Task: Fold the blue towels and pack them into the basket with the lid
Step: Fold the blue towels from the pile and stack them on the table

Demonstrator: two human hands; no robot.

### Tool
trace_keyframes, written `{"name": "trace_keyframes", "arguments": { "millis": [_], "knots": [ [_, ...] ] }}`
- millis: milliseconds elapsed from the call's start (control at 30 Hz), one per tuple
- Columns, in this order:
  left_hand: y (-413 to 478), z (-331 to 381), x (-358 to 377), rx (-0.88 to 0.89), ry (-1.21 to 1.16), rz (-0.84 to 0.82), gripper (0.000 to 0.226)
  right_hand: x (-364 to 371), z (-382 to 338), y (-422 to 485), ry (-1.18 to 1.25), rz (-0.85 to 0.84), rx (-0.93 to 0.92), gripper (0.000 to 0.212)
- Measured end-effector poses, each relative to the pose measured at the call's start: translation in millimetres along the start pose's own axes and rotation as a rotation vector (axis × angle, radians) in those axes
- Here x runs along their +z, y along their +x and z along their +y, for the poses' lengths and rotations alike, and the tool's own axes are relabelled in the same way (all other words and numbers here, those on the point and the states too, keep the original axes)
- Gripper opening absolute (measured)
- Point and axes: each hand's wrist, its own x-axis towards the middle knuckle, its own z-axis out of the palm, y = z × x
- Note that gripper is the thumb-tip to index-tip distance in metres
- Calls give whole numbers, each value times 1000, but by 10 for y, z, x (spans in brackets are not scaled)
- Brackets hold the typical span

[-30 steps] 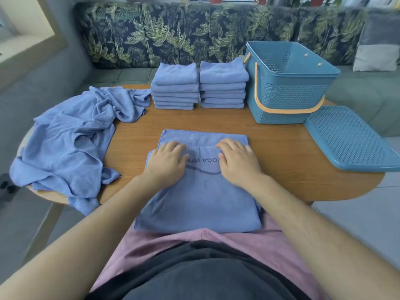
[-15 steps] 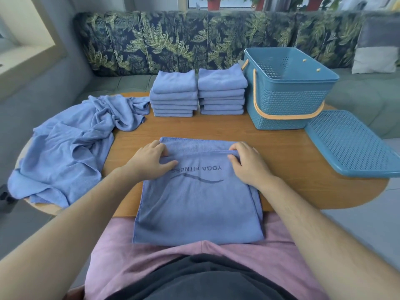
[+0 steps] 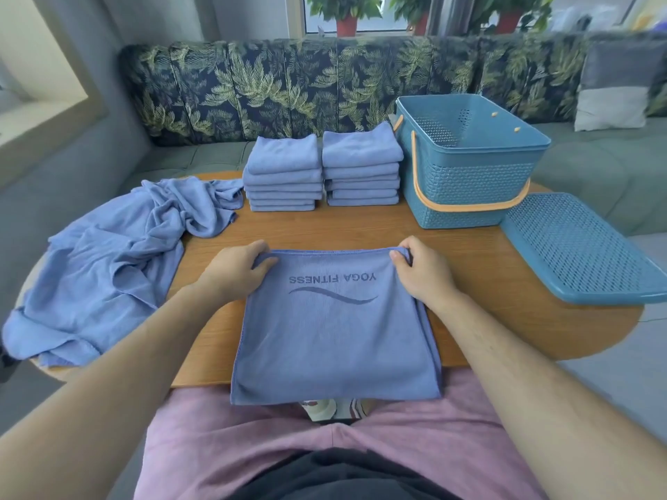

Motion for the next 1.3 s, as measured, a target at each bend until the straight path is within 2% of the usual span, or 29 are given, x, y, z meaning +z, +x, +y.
{"name": "trace_keyframes", "arguments": {
  "millis": [100, 233, 367, 500, 667, 900, 1067, 1300],
  "knots": [
    [149, 29, 122, -47, -35, 78, 18, 85, -1, 56, -61, 64, 39, 15],
    [270, 45, 301, -70, -51, 169, 13, 122, 8, 78, -131, 92, -3, 9],
    [269, -28, 435, -59, -83, 215, 16, 162, 4, 77, -201, 61, -7, 11],
    [250, 12, 483, -91, -50, 254, 17, 168, 31, 42, -172, 112, -73, 8],
    [221, -4, 406, -90, 21, 147, 14, 146, 54, -2, -73, 137, -169, 3],
    [206, -36, 206, -134, -11, 22, 12, 56, 14, 14, 99, 7, -70, 12],
    [258, 62, -161, -176, -196, 81, 12, -176, -122, 221, 96, -110, 56, 8],
    [292, 198, -927, -225, -494, 203, 16, -753, -625, 655, 238, -32, 50, 17]
  ]
}}
